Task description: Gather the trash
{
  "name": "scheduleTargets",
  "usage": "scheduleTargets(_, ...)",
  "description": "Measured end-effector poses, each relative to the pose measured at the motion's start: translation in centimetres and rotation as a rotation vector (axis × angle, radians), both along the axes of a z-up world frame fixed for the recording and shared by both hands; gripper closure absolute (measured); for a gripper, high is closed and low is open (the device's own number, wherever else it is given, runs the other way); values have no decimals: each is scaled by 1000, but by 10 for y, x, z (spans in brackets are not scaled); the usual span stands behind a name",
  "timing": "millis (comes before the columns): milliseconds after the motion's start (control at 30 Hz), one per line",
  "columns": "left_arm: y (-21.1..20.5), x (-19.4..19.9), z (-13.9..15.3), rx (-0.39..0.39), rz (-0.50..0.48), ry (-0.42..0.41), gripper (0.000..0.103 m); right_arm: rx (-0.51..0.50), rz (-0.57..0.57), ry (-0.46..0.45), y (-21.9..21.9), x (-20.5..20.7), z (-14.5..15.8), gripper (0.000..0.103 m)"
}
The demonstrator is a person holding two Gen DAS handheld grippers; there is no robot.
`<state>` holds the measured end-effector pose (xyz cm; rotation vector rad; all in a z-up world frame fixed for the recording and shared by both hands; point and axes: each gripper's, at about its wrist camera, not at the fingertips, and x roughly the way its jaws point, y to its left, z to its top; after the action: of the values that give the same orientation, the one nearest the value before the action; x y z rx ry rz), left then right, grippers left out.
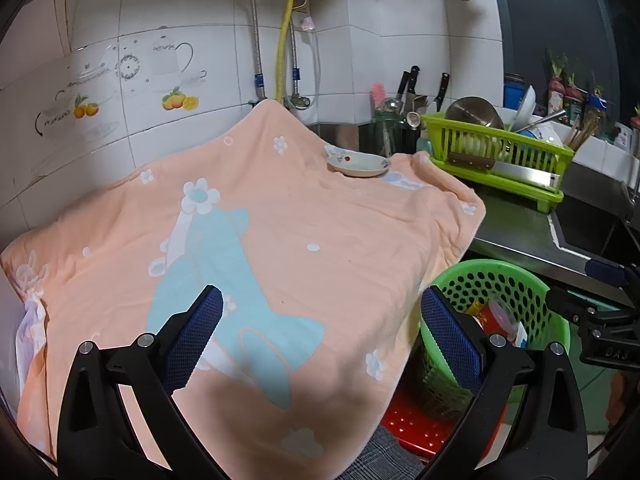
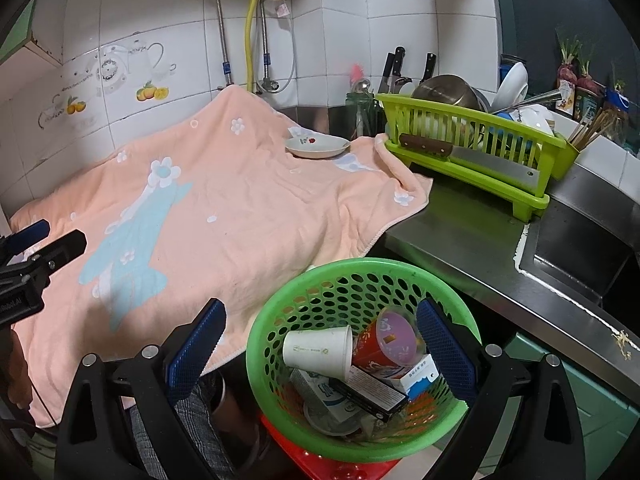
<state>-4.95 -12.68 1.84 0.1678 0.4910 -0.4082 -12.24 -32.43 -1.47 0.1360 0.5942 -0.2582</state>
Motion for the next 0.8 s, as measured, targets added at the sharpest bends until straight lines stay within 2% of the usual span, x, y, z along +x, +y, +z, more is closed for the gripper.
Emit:
scheduleTargets(400,-2,-11,8,0,-3,-60,5,-6,-4,-15,1,-5,5,10)
scheduleTargets(800,-6,-11,8,0,-26,-59,5,-10,-13,-9,-1,-8,5,9)
